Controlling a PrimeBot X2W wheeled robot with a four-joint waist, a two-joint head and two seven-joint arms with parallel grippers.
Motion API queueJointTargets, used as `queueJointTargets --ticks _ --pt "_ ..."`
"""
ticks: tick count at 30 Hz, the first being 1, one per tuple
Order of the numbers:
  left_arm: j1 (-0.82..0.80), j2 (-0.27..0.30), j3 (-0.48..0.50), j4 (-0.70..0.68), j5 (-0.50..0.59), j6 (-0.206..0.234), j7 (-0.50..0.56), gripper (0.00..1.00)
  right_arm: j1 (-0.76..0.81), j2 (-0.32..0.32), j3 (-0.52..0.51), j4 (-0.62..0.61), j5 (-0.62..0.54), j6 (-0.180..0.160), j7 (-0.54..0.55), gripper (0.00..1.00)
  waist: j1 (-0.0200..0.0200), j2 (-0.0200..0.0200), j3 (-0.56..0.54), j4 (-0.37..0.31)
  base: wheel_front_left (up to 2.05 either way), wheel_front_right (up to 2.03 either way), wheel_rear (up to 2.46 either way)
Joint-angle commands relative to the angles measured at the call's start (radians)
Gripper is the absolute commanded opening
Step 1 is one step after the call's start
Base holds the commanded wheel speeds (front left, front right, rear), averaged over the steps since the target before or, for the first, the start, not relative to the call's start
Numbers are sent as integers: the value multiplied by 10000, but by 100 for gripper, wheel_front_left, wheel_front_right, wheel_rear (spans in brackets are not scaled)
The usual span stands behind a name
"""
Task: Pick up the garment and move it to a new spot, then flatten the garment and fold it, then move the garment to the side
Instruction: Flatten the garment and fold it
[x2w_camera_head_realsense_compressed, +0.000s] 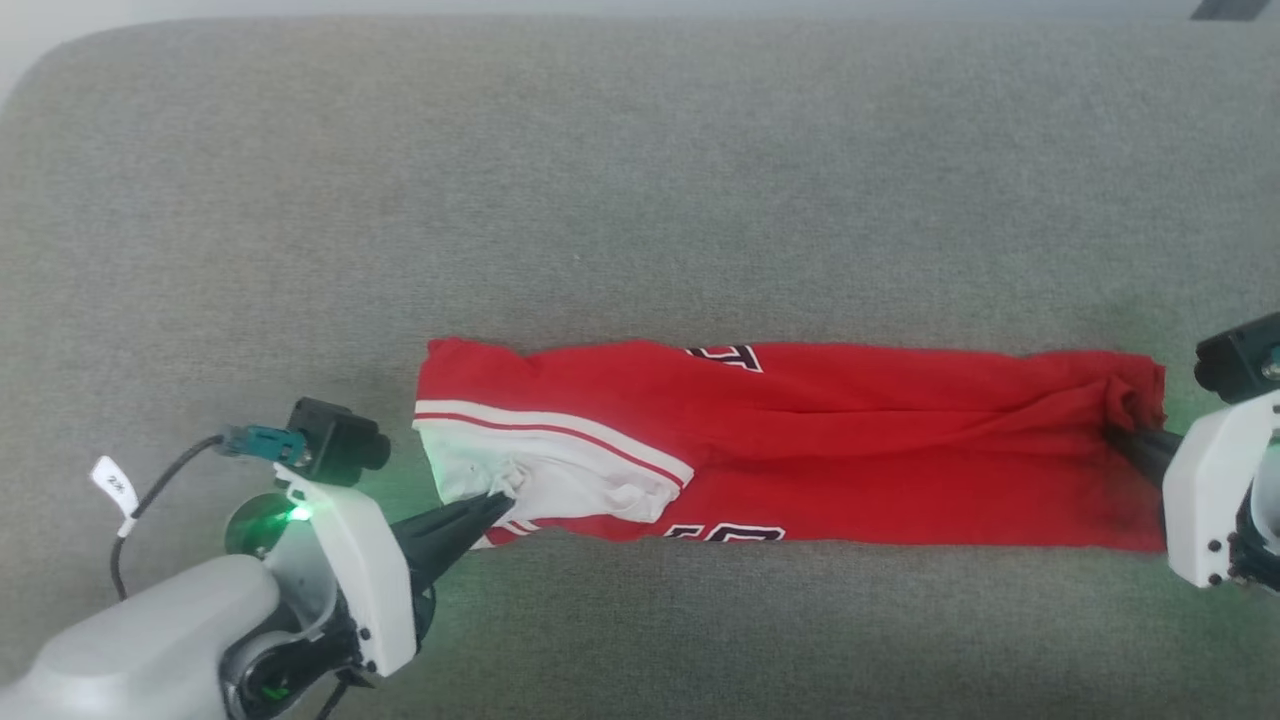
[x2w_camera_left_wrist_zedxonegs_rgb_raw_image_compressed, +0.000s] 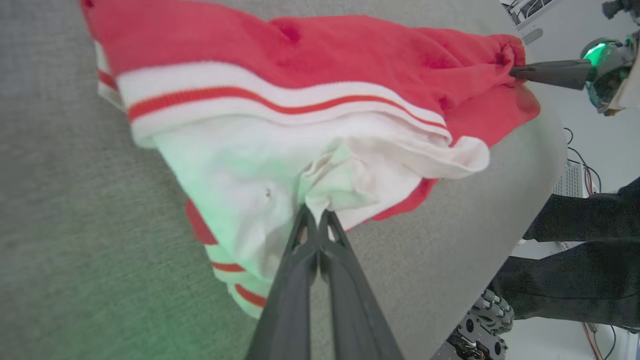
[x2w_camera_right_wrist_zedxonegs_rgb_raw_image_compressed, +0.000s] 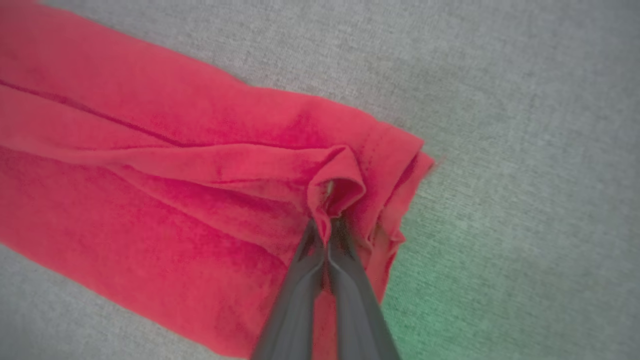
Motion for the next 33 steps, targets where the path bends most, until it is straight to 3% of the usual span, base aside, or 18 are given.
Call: queueJointTargets --ticks 1,2,3,5,6,7,9,11,13,21,29,33 --pt "39 -145 -24 372 335 -17 -145 0 -178 119 57 76 -93 -20 -108 0 0 0 122 -94 0 0 0" --pt "4 -211 -36 539 439 -17 -242 0 -201 194 24 133 -44 -20 -195 0 0 0 137 -110 0 0 0" --pt "29 -314 -50 657 430 -17 -338 7 -217 269 -5 154 54 -18 -217 15 0 0 140 -124 0 0 0" --pt "39 -418 -61 794 476 -17 -578 15 -254 334 -93 104 207 -18 -298 61 0 0 123 -135 0 0 0" --pt "30 -410 -66 866 537 -17 -708 26 -267 336 -166 84 267 -18 -334 94 0 0 98 -130 0 0 0" --pt "47 -415 -69 923 565 -17 -822 39 -247 314 -219 59 318 -18 -353 100 0 0 56 -120 0 0 0" --pt "131 -452 -79 990 623 -17 -1109 50 -130 239 -371 -39 461 -20 -387 100 0 0 -70 -66 0 0 0" --pt "306 -510 -87 1008 480 -18 -1378 84 61 182 -577 -130 650 -20 -361 100 0 0 -239 7 0 0 0" --pt "421 -518 -80 1113 485 -17 -1616 100 237 130 -875 -223 890 -18 -298 100 0 0 -433 112 0 0 0" --pt "1404 -860 510 1444 252 -17 -2031 100 1006 319 -2006 221 1175 -14 19 100 0 0 -1089 623 0 0 0" --pt "3150 -1888 2702 2566 1411 -17 -2048 100 1919 510 -2700 1213 1083 -14 689 100 0 0 -1579 1466 0 0 0" --pt "4033 -2446 4439 2865 2386 -18 -2049 100 2197 579 -3126 1531 945 -14 829 100 0 0 -1727 1758 0 0 0"
